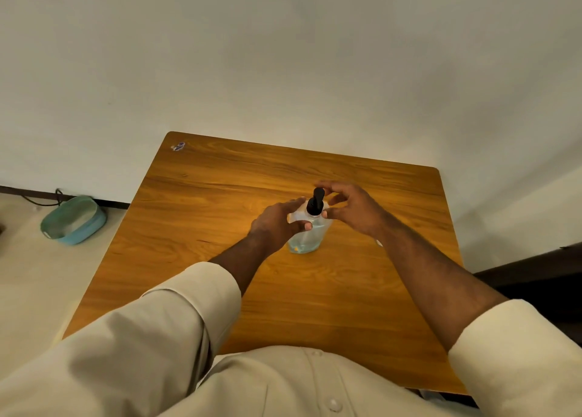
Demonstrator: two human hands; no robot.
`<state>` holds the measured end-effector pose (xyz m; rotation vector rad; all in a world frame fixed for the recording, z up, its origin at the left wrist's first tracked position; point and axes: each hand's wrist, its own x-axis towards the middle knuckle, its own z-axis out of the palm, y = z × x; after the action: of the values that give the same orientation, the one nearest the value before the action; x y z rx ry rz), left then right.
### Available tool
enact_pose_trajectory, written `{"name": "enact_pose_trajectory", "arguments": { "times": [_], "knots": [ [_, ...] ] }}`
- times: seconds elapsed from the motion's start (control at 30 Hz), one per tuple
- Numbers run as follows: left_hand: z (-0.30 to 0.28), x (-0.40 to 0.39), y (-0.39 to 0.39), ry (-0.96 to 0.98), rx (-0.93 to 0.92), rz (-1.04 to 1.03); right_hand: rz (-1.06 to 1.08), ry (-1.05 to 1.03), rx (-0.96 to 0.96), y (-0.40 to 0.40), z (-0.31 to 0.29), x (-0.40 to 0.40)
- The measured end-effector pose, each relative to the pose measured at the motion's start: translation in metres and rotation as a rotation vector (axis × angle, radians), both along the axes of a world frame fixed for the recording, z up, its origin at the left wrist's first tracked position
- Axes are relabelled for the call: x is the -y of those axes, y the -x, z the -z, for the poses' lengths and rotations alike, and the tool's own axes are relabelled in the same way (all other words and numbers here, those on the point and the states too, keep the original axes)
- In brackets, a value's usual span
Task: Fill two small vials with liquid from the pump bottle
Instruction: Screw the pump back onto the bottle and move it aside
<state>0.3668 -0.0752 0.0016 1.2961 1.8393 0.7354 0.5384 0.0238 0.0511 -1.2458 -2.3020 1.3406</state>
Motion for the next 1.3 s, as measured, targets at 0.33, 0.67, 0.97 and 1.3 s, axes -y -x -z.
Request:
{"name": "enact_pose_trajectory", "arguments": {
  "times": [0.33, 0.67, 0.97, 1.3],
  "knots": [
    [0.006, 0.0, 0.001, 0.003, 0.021, -0.019, -0.106, -0.149, 0.202, 0.011, -0.005, -0.005],
    [0.004, -0.003, 0.003, 0.015, 0.07, -0.001, -0.169, -0.34, 0.502, 0.025, -0.004, -0.004],
    [0.006, -0.005, 0.006, 0.013, 0.14, -0.012, -0.302, 0.093, 0.081, 0.01, -0.005, -0.025],
    [0.01, -0.014, 0.01, 0.078, 0.092, 0.056, -0.281, -0.096, 0.057, 0.016, 0.011, -0.025]
  ]
}}
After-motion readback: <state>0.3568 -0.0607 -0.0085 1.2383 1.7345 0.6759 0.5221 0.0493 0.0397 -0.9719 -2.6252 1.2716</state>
